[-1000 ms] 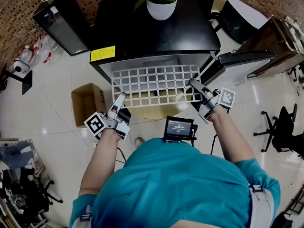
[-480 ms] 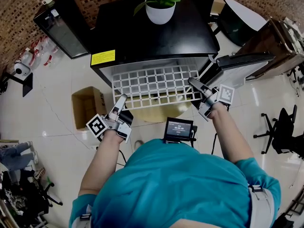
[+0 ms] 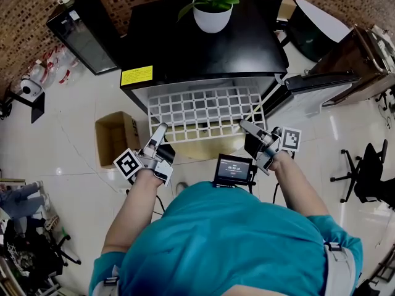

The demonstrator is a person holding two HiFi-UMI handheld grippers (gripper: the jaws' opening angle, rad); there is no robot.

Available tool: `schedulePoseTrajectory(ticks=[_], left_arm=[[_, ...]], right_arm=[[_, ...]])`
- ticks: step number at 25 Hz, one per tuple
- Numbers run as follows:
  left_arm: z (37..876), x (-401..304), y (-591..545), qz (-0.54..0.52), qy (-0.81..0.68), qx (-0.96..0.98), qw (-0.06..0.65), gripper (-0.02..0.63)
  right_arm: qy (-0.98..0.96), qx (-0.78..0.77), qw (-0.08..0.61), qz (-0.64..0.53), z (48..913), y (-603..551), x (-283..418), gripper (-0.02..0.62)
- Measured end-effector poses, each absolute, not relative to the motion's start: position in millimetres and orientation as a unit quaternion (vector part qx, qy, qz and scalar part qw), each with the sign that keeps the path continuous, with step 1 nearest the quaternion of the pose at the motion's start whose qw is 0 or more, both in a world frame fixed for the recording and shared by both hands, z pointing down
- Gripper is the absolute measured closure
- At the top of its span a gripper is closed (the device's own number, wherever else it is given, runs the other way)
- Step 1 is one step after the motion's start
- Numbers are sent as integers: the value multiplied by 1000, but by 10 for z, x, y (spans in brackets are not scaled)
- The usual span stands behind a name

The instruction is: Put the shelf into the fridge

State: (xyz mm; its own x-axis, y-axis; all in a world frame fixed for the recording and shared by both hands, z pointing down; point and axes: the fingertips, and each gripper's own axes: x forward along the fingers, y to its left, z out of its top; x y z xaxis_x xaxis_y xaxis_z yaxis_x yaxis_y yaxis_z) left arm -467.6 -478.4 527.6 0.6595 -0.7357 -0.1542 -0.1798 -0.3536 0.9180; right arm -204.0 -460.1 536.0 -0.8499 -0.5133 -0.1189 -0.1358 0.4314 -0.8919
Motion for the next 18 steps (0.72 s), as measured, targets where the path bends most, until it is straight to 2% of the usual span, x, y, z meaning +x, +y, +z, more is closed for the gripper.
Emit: schedulePoseTrajectory(ticks=[7, 13, 18], left_arm=[[5292, -4740, -4922, -273, -328, 771, 473, 575], [5528, -4864, -5031, -228, -401, 730, 505, 572], [5293, -4660, -5152, -297, -305, 768, 479, 571]], right_arm=[[815, -212, 199, -501, 5360, -4674, -2041, 555], [806, -231, 194, -509, 5400, -4871, -2007, 555], [797, -223, 216, -517, 5377, -4929, -2024, 555]])
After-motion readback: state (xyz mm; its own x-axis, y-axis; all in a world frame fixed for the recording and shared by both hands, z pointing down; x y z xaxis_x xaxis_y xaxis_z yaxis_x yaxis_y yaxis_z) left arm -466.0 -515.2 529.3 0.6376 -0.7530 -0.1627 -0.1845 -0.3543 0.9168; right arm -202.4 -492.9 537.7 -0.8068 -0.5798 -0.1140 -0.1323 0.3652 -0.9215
